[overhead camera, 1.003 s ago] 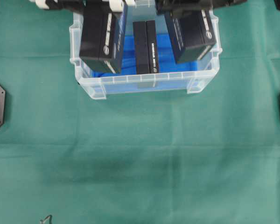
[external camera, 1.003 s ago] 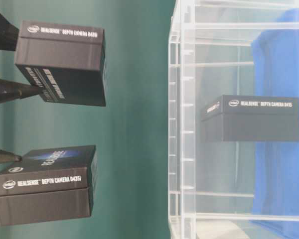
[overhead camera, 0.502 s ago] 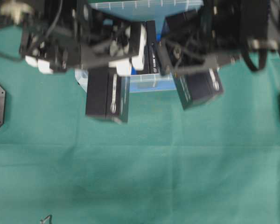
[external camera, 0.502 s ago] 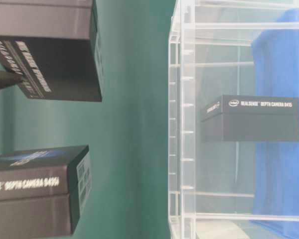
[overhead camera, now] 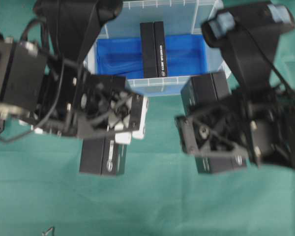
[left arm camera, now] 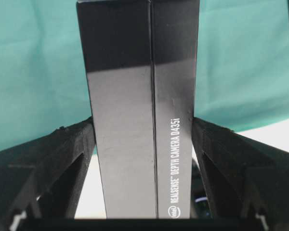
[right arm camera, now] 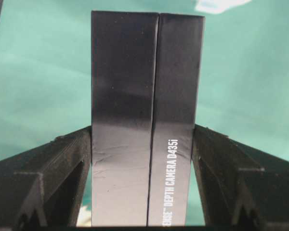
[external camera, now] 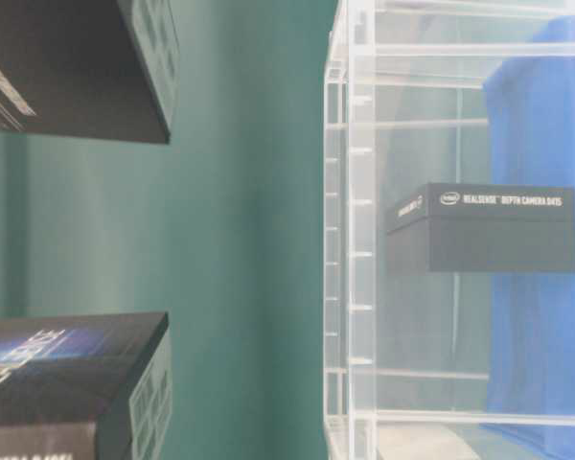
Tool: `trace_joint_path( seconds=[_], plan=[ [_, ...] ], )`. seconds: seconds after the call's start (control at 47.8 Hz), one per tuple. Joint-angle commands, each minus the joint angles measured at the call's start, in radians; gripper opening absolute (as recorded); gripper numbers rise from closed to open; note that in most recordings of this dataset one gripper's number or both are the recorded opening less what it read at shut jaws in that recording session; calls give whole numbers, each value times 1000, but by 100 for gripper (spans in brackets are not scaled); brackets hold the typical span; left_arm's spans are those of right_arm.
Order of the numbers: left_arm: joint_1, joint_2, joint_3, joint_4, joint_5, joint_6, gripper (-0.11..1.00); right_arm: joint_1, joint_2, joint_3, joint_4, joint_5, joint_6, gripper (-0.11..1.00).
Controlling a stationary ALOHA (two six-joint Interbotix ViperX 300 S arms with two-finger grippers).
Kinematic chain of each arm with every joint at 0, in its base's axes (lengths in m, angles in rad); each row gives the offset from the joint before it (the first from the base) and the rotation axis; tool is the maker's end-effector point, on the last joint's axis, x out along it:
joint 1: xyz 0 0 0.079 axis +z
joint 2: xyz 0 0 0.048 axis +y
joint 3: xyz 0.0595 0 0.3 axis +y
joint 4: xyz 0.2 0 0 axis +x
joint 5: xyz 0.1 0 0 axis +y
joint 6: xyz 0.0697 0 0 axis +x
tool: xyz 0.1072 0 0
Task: Take the box out of the case with both arms.
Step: 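Carry both boxes forward over the bin rim toward the table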
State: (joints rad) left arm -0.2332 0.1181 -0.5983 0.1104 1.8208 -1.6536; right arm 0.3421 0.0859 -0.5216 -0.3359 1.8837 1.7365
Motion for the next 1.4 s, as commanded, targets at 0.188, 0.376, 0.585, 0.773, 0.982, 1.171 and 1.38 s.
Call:
trace_joint_path(
  seconds=[0.188, 0.376, 0.585, 0.773, 0.982, 1.171, 1.38],
  plan=[
    [-64, -9, -12, 12, -3, -52, 63, 61, -2, -29, -6, 5, 67, 65],
    [-64, -6, -14, 14, -9, -54, 63, 61, 2, -29, -6, 5, 67, 65],
    [-37, -6, -12, 14, -9, -48, 63, 40, 2, -29, -12, 5, 43, 65],
    [-21, -6, -11, 14, -9, -43, 63, 21, 2, -28, -12, 3, 3, 65],
    [-18, -6, -8, 14, -11, -38, 63, 0, 2, -29, -12, 2, -28, 65],
    [-8, -12, 3, 14, -9, -35, 63, -9, 2, -28, -12, -3, -40, 65],
    [0, -18, 14, 14, -11, -34, 63, -9, 2, -29, -11, -3, -41, 65]
  ],
)
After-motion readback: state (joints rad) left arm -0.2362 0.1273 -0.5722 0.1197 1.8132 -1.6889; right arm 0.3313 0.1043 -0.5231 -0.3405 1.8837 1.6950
